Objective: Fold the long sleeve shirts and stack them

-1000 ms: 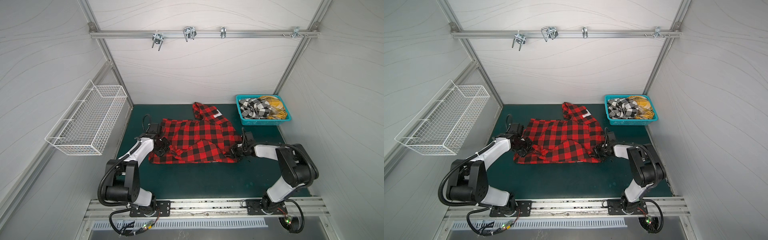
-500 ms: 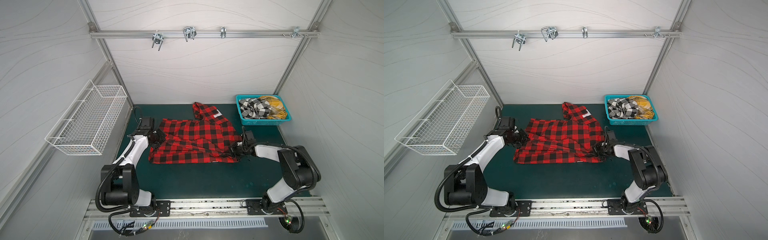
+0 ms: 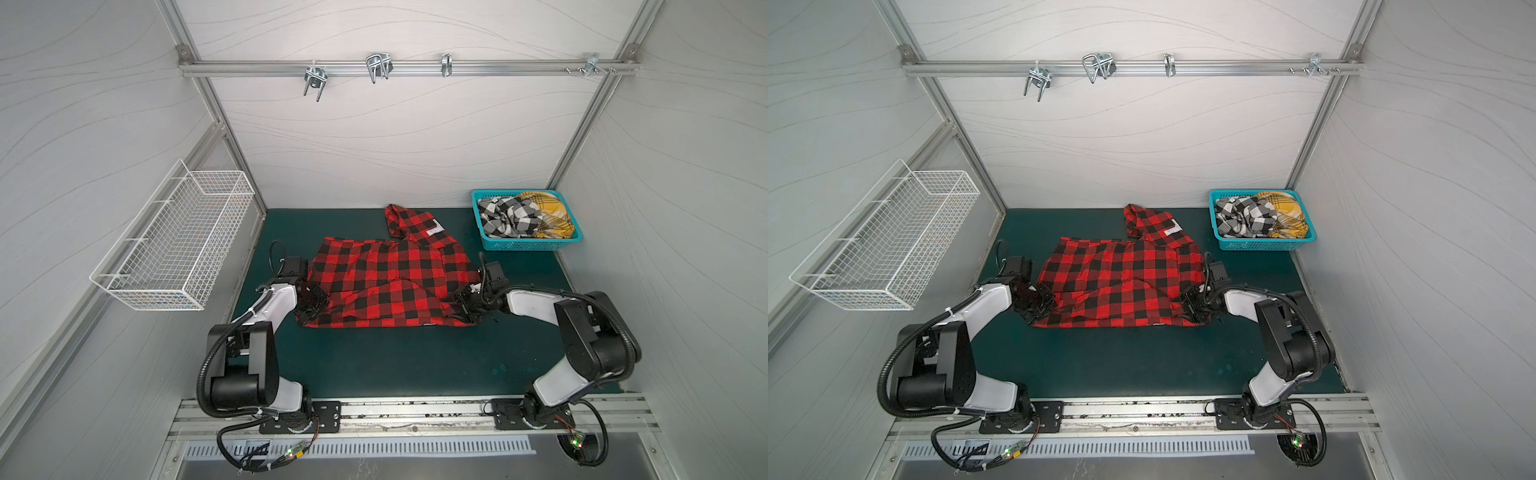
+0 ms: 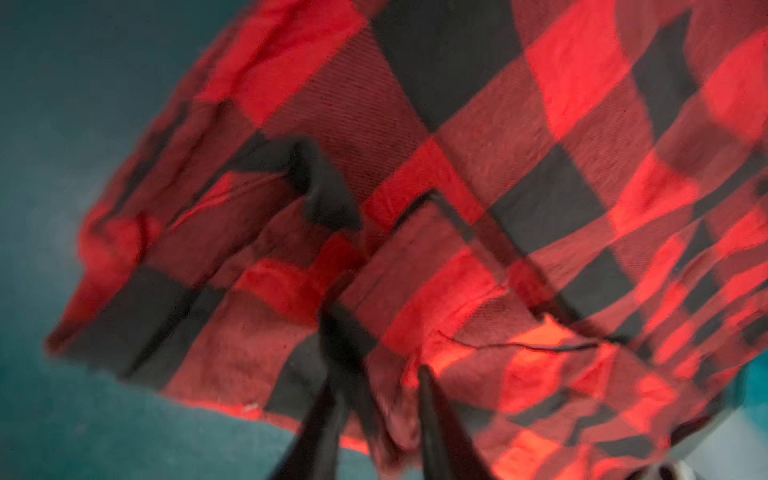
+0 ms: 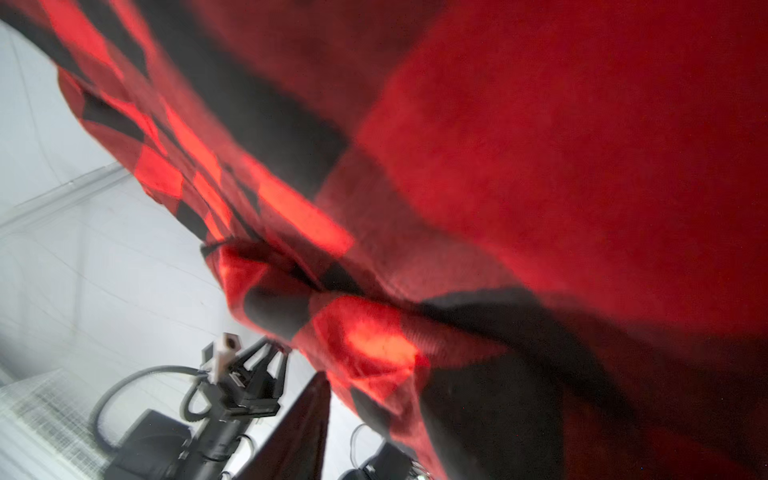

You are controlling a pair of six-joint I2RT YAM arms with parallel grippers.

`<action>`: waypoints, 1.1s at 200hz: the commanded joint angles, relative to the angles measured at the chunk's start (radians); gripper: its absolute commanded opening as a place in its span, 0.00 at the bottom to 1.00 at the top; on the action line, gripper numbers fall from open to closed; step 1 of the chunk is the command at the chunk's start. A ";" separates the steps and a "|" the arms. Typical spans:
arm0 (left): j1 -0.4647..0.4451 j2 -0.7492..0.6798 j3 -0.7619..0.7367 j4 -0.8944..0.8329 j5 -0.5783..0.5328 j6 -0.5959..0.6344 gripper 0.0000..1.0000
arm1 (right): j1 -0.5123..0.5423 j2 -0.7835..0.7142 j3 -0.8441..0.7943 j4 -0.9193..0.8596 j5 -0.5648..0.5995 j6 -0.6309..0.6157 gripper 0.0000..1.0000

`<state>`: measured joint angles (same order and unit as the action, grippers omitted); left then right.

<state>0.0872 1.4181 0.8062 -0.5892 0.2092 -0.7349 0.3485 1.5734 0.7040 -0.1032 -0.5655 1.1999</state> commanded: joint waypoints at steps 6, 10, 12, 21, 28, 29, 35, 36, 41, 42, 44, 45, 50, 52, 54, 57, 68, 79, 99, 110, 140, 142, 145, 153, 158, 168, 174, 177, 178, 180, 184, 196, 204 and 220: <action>0.006 -0.079 0.090 -0.123 -0.112 0.022 0.48 | -0.004 -0.136 0.018 -0.253 0.001 -0.096 0.75; 0.006 -0.089 0.107 -0.140 -0.128 0.023 0.48 | -0.005 -0.156 0.019 -0.283 0.000 -0.114 0.76; 0.006 -0.094 0.116 -0.150 -0.136 0.024 0.49 | -0.006 -0.165 0.019 -0.299 0.000 -0.124 0.76; 0.006 -0.110 0.161 -0.199 -0.175 0.028 0.50 | -0.015 -0.210 0.027 -0.370 0.000 -0.171 0.76; 0.006 -0.116 0.196 -0.230 -0.191 0.031 0.51 | -0.027 -0.234 0.039 -0.434 0.006 -0.223 0.76; 0.006 -0.117 0.201 -0.233 -0.192 0.031 0.51 | -0.028 -0.237 0.042 -0.444 0.006 -0.228 0.76; 0.006 -0.118 0.231 -0.254 -0.196 0.035 0.51 | -0.040 -0.249 0.063 -0.512 0.015 -0.284 0.75; 0.006 -0.119 0.236 -0.257 -0.196 0.035 0.51 | -0.042 -0.251 0.067 -0.524 0.017 -0.292 0.75; 0.005 -0.119 0.258 -0.265 -0.187 0.033 0.52 | -0.050 -0.259 0.087 -0.580 0.030 -0.339 0.75; 0.005 -0.119 0.262 -0.266 -0.185 0.032 0.52 | -0.050 -0.260 0.090 -0.591 0.033 -0.347 0.74; 0.005 -0.120 0.268 -0.267 -0.182 0.032 0.52 | -0.053 -0.261 0.099 -0.605 0.040 -0.362 0.74; 0.004 -0.120 0.270 -0.267 -0.180 0.031 0.52 | -0.053 -0.262 0.105 -0.617 0.044 -0.369 0.73; 0.002 -0.122 0.282 -0.271 -0.168 0.026 0.52 | -0.054 -0.267 0.131 -0.661 0.060 -0.401 0.72; 0.001 -0.121 0.285 -0.269 -0.166 0.022 0.52 | -0.054 -0.268 0.141 -0.675 0.070 -0.414 0.71; -0.001 -0.122 0.287 -0.267 -0.161 0.020 0.51 | -0.054 -0.269 0.150 -0.685 0.078 -0.426 0.71; -0.005 -0.122 0.289 -0.263 -0.154 0.015 0.50 | -0.052 -0.269 0.166 -0.698 0.085 -0.440 0.70; -0.030 -0.111 0.283 -0.214 -0.123 0.008 0.37 | -0.034 -0.259 0.213 -0.706 0.106 -0.477 0.64; -0.066 -0.065 0.291 -0.193 -0.097 -0.004 0.20 | -0.009 -0.213 0.282 -0.706 0.127 -0.507 0.57; -0.128 0.062 0.332 -0.186 -0.048 -0.022 0.00 | 0.030 -0.061 0.425 -0.711 0.144 -0.562 0.42; -0.153 0.114 0.331 -0.163 -0.031 -0.031 0.00 | 0.052 0.017 0.489 -0.708 0.175 -0.586 0.35; -0.166 0.194 0.284 -0.125 -0.025 -0.041 0.00 | 0.091 0.180 0.562 -0.665 0.242 -0.618 0.27; -0.166 0.197 0.280 -0.123 -0.025 -0.039 0.00 | 0.094 0.186 0.563 -0.661 0.246 -0.621 0.26; -0.166 0.201 0.274 -0.123 -0.031 -0.038 0.00 | 0.100 0.198 0.563 -0.656 0.251 -0.622 0.26; -0.165 0.204 0.257 -0.121 -0.050 -0.036 0.00 | 0.113 0.223 0.562 -0.645 0.267 -0.631 0.24; -0.165 0.204 0.242 -0.114 -0.056 -0.037 0.00 | 0.125 0.237 0.559 -0.637 0.273 -0.637 0.24; -0.165 0.202 0.214 -0.108 -0.078 -0.037 0.00 | 0.147 0.256 0.548 -0.625 0.290 -0.643 0.24; -0.165 0.202 0.195 -0.106 -0.091 -0.037 0.00 | 0.157 0.267 0.536 -0.616 0.296 -0.645 0.24; -0.165 0.202 0.182 -0.106 -0.098 -0.037 0.00 | 0.164 0.271 0.530 -0.612 0.296 -0.647 0.24; -0.166 0.202 0.179 -0.106 -0.101 -0.037 0.00 | 0.165 0.271 0.529 -0.611 0.296 -0.647 0.24; -0.166 0.201 0.171 -0.106 -0.104 -0.039 0.00 | 0.168 0.276 0.525 -0.607 0.296 -0.648 0.24; -0.165 0.200 0.156 -0.106 -0.116 -0.041 0.00 | 0.174 0.283 0.517 -0.603 0.295 -0.649 0.24; -0.161 0.193 0.109 -0.099 -0.142 -0.048 0.00 | 0.195 0.301 0.489 -0.589 0.292 -0.645 0.25; -0.154 0.183 0.071 -0.089 -0.151 -0.054 0.00 | 0.208 0.306 0.466 -0.577 0.283 -0.645 0.25; -0.134 0.153 0.008 -0.077 -0.167 -0.068 0.00 | 0.234 0.303 0.420 -0.552 0.272 -0.633 0.27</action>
<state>-0.0711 1.6131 0.8818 -0.6708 0.1127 -0.7723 0.5476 1.8603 1.1809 -0.6800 -0.2955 0.5751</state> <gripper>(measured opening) 0.047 0.259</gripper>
